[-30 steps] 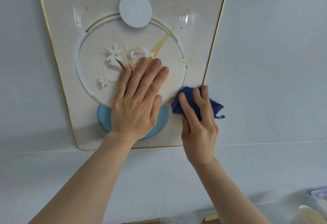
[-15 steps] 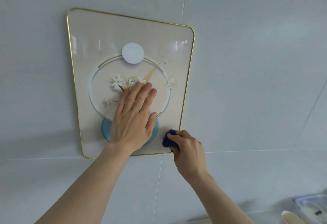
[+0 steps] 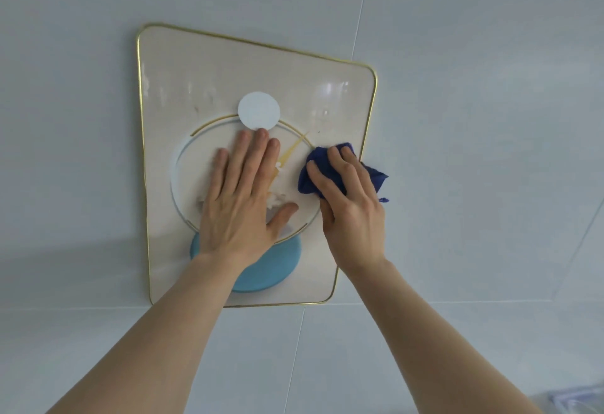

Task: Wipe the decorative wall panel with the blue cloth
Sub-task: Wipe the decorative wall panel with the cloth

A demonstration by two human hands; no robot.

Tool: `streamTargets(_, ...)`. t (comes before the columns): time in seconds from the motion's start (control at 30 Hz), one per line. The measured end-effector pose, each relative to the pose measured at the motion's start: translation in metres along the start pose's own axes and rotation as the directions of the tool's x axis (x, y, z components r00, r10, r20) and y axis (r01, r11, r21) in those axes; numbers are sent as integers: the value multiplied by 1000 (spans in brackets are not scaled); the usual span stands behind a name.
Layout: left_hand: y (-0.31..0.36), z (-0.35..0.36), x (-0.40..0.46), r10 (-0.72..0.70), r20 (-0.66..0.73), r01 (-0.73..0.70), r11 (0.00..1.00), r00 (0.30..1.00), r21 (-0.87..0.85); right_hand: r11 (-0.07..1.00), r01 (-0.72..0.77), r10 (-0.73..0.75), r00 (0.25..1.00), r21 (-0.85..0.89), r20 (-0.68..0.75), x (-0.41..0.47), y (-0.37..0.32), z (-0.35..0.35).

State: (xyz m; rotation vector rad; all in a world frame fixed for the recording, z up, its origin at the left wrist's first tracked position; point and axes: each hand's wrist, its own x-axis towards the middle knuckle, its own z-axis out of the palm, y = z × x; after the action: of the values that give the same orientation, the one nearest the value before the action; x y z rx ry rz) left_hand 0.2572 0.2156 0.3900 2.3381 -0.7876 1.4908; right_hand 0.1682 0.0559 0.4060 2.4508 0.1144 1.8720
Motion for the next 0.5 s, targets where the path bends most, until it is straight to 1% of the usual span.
streamTargets(0.07,-3,4,1,9,-8,-9,1000,1000,19,999,29,-30,999,-27,-43,0,5,6)
streamTargets(0.2,-4,7,1,19,-28,-18,1000,999,14,994,56,-61,997,-93,-52,6,11,0)
streamTargets(0.23,-3,7,1,14,-32,-14,1000,999,13,996,30,-35,997,-85,-64,11,9,-2)
streamTargets(0.33,-1,6,1,11,-34,-11,1000,999,14,988,-151,148,981,-17,-127,38,5,-4)
streamTargets(0.37,-1,6,1,10,-33,-10,1000,999,17,983,-184,180,973,-14,-142,45,3,-4)
streamTargets(0.4,-1,5,1,10,-34,-9,1000,999,19,981,-192,186,971,-24,-153,47,3,-2)
streamTargets(0.5,1,6,1,3,-45,-3,1000,999,14,990,-132,123,980,-48,-156,28,3,2)
